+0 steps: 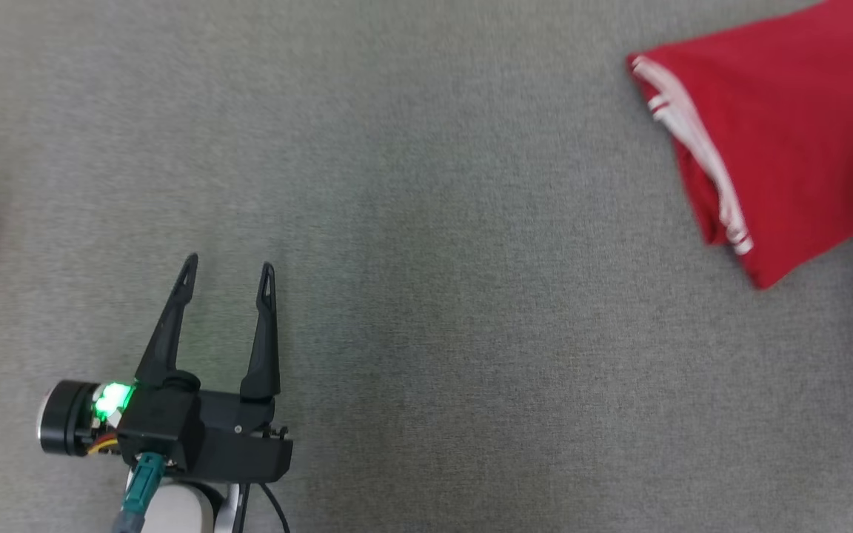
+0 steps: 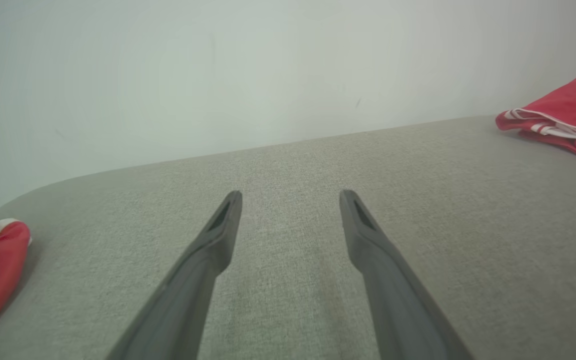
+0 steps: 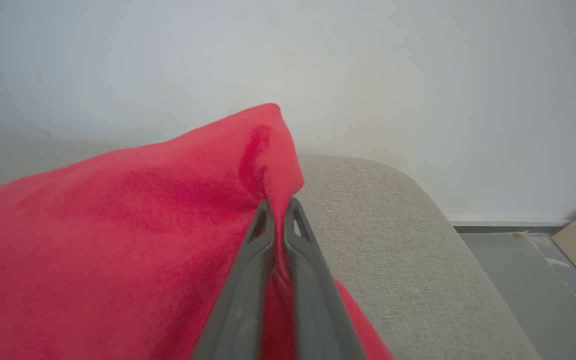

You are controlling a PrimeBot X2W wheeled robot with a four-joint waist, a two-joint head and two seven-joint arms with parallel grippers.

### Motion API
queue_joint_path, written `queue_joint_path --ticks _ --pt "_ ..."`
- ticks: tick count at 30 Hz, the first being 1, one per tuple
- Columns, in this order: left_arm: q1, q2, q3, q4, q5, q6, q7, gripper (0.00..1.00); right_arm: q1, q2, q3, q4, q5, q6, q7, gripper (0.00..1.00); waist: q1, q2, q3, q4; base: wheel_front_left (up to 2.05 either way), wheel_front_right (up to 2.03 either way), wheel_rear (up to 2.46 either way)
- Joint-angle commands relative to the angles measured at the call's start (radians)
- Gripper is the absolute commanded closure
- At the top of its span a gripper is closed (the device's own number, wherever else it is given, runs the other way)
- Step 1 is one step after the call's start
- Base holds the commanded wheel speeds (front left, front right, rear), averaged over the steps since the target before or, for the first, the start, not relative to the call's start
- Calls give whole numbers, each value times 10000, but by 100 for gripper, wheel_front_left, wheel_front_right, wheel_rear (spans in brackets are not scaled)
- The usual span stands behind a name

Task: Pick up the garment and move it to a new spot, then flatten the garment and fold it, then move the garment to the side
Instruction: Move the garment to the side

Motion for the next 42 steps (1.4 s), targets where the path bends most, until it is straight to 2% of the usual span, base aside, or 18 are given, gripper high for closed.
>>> queue_joint_path --ticks 1,5,15,24,25,26,32,36,42 --pt "-240 19 -36 -204 59 11 -30 0 -360 -245 -93 52 1 -24 -47 100 -2 -2 987 -547 0 0 0" --pt "-430 114 -137 -643 195 78 -32 0 -878 -662 -321 213 121 -24 -81 100 -2 -2 1415 -718 0 0 0" --pt "-584 424 -317 -1512 345 280 -32 0 -1922 -1693 -260 407 -511 -24 -99 100 -2 -2 2091 -891 0 0 0" --pt "-514 569 -419 -1723 256 451 -32 0 -2432 -1908 -341 795 -872 -24 -104 100 -2 -2 2238 -868 0 0 0" --pt "-513 579 -430 -1709 245 455 -32 0 -2463 -1880 -338 822 -916 -24 -102 55 -2 -2 2226 -862 0 0 0" --pt "-509 581 -452 -1691 230 484 -32 0 -2483 -1852 -363 875 -947 -24 -103 0 -2 -2 2196 -845 0 0 0" --pt "-411 515 -494 -1608 109 606 -32 0 -2338 -1827 -710 771 -1143 -24 -101 0 -2 -2 1711 -734 0 0 0" --pt "-152 440 -427 -1411 -94 704 -32 0 -1962 -1727 -954 359 -1386 -24 -101 0 -2 -2 865 -576 0 0 0" --pt "664 421 -149 -1132 -305 791 -32 0 -862 -1179 -1215 -747 -1528 -24 -81 0 -2 -2 -700 -406 0 0 0"
